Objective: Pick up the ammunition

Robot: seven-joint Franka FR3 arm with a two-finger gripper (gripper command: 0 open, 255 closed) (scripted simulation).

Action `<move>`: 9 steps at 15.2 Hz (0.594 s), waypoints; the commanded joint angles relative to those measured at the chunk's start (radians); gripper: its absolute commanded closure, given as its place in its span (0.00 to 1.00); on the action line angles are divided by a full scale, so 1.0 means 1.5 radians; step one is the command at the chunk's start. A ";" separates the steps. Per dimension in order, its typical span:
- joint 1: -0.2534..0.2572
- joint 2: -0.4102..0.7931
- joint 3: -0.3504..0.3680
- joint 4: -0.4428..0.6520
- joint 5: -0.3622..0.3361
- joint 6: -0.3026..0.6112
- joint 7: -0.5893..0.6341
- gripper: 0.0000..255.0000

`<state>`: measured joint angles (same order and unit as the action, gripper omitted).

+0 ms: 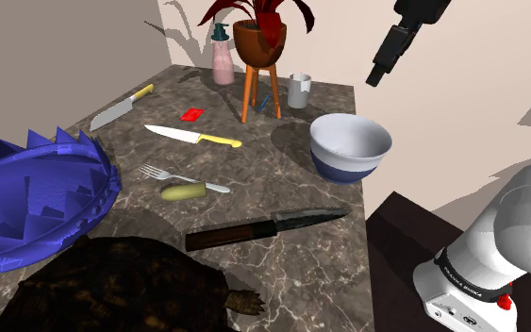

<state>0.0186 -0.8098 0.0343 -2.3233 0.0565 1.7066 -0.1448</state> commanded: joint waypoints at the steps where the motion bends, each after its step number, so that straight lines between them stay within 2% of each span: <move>1: 0.000 0.000 0.000 0.000 0.000 0.000 0.000 0.00; 9: 0.032 0.140 0.102 0.045 0.008 0.079 0.056 0.00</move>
<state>0.0609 -0.6283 0.1676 -2.2679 0.0686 1.8115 -0.0728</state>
